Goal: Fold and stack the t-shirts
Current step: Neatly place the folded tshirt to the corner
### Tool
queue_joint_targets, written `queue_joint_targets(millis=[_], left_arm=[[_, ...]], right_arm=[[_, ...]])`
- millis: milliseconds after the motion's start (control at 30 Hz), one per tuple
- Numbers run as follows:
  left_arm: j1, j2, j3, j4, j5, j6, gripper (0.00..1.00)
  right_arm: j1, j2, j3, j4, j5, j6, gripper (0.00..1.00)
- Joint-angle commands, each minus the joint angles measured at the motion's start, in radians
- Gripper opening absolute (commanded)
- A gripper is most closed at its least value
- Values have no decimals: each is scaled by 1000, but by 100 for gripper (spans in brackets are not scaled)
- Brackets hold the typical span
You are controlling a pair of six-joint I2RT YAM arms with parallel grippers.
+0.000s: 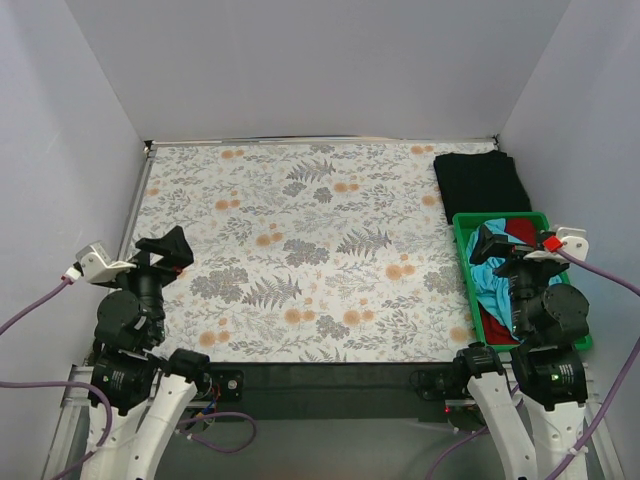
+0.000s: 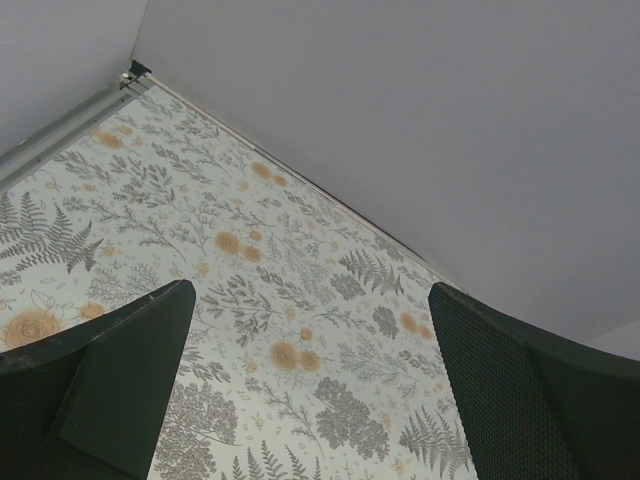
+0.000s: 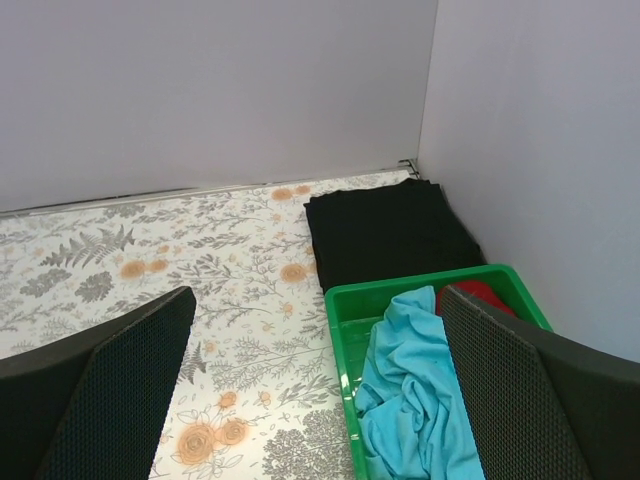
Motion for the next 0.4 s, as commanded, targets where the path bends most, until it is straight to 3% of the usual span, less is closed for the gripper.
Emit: queue_joint_targets(millis=[0, 367], left_arm=[[-4, 31, -17, 39, 2, -34, 98], [-4, 48, -37, 63, 28, -28, 98]], right_arm=[[6, -6, -5, 83, -19, -12, 98], [6, -15, -35, 105, -47, -6, 98]])
